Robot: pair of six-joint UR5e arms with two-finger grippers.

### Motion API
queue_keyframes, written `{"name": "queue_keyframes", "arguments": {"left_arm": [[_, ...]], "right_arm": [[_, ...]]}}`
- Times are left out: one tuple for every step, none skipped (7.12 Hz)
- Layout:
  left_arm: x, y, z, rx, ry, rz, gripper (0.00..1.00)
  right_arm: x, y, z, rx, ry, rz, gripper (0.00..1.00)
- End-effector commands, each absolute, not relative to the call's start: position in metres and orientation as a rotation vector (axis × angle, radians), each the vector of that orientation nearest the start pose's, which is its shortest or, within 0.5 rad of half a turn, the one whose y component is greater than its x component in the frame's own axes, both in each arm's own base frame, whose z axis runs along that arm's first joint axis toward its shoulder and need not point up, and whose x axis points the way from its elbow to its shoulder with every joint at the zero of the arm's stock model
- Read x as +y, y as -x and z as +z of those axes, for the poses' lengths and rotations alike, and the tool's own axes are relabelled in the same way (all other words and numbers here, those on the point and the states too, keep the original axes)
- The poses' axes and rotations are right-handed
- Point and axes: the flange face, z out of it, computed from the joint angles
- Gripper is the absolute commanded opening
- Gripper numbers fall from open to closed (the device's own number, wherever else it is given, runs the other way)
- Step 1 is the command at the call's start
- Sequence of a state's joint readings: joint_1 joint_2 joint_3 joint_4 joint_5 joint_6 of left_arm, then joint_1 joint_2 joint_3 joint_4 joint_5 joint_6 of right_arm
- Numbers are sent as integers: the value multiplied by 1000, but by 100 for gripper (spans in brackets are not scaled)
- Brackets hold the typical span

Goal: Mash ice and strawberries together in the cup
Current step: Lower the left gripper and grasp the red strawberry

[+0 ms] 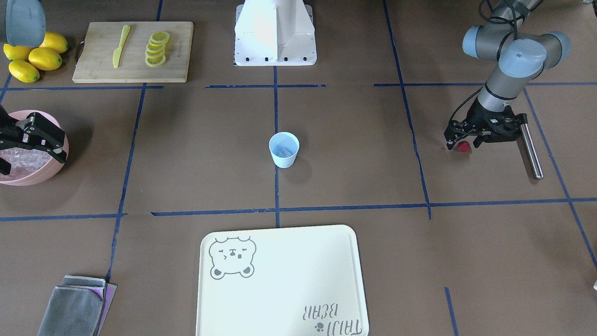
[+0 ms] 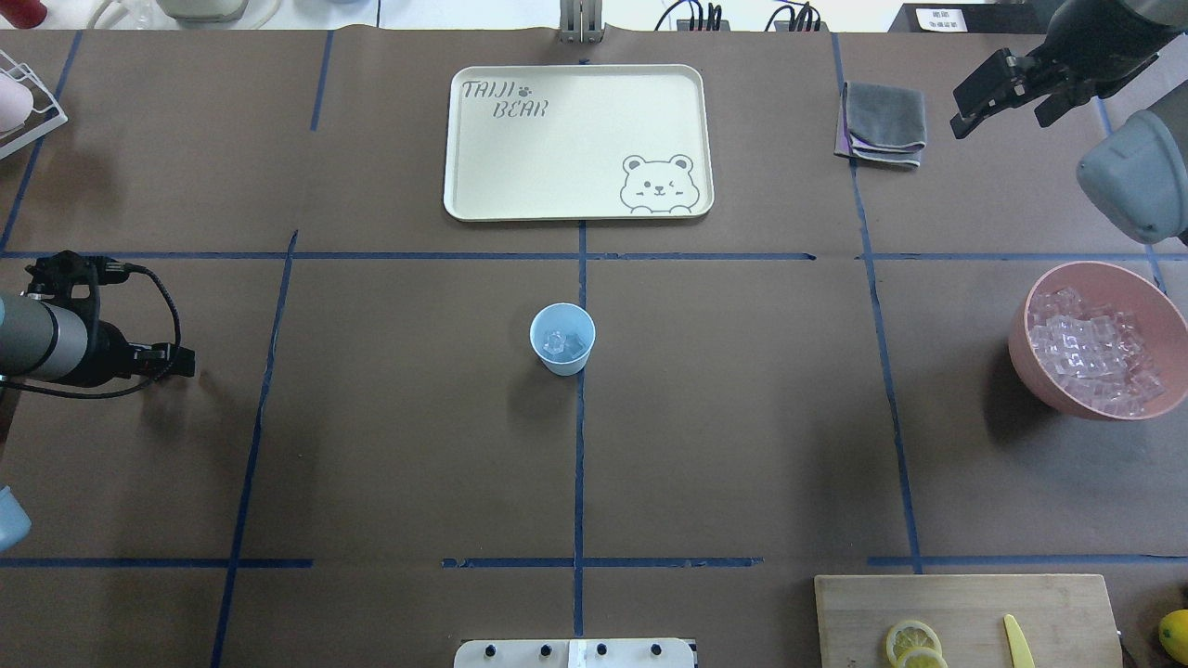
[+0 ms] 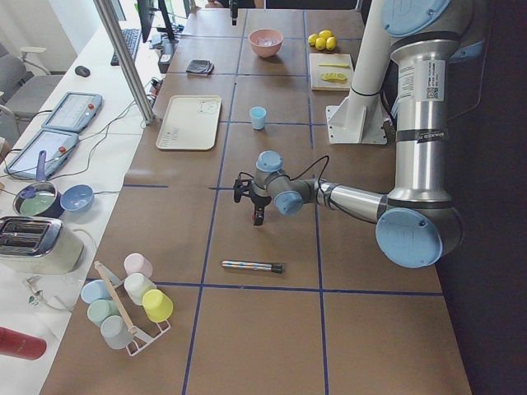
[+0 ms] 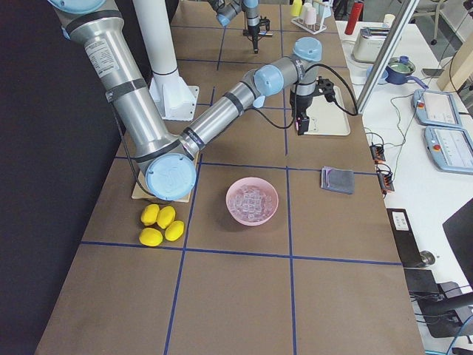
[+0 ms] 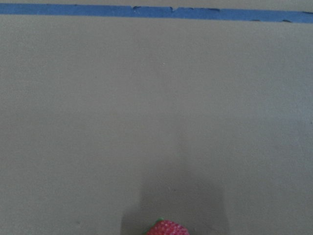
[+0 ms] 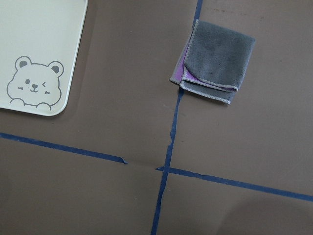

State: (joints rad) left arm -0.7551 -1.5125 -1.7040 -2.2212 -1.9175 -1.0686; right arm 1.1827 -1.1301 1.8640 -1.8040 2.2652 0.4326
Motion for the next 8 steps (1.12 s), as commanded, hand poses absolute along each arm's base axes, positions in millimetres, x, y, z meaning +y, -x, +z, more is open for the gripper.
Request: {"name": "queue_keyframes", "arguments": {"left_arm": [[-418,-296,561,774,-158,-118,19],[-418,-293,554,785,-164,-120,5],[-418,-291,545,796,-167,-116,0],[-420,-286,526,804,-165,-121,0],[-418,-276,496,793,-134,-134,0],[-418,-276,444,783,-118,-141,0],[-427,-284,384,779,-109,-156,0],[-444,-306,321,793,-81,-210,0]], "right_arm": [[-578,161,302,-816,-171,-133,100],[-578,160,302,-817,-171,-132,100],[-577,157,304,-817,-172,-129,100],[-575,139,317,-812,-165,-103,100],[-573,116,341,-796,-160,-97,100],[-566,86,381,-766,-159,-142,100],[-555,53,420,-747,-151,-170,100],[-540,18,455,-742,-140,-171,100]]}}
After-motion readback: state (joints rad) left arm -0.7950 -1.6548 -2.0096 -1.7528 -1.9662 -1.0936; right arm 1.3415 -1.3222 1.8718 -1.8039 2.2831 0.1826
